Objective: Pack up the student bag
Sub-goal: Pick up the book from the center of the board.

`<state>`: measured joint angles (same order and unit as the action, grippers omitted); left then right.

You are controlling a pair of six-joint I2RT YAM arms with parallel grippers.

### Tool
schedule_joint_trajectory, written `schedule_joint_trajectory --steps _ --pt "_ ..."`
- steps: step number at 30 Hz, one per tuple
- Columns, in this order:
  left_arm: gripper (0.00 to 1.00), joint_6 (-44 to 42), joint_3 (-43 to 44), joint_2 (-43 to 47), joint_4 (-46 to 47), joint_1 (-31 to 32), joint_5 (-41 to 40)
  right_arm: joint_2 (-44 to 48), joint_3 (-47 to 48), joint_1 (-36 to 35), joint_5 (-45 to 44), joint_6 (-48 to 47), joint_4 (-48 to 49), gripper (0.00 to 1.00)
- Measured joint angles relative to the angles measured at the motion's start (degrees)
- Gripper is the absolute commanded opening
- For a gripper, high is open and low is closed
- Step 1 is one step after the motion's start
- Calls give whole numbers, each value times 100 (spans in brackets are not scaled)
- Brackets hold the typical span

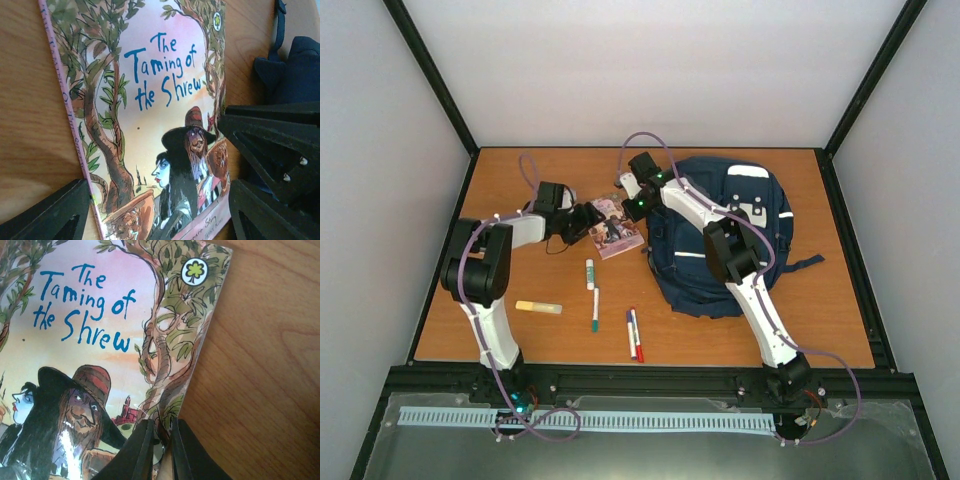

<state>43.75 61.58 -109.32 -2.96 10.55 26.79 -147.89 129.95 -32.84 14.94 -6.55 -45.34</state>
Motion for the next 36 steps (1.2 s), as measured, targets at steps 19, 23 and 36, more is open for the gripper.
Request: schedule_joint_trajectory --steps 19,23,36 --pt "75 166 -933 920 813 57 227 153 -387 28 485 -26 205 12" --pt "73 376 -1060 933 1189 55 153 184 -487 59 605 26 304 13" --pt "79 1307 -944 450 1606 55 -275 225 -581 90 713 131 330 13"
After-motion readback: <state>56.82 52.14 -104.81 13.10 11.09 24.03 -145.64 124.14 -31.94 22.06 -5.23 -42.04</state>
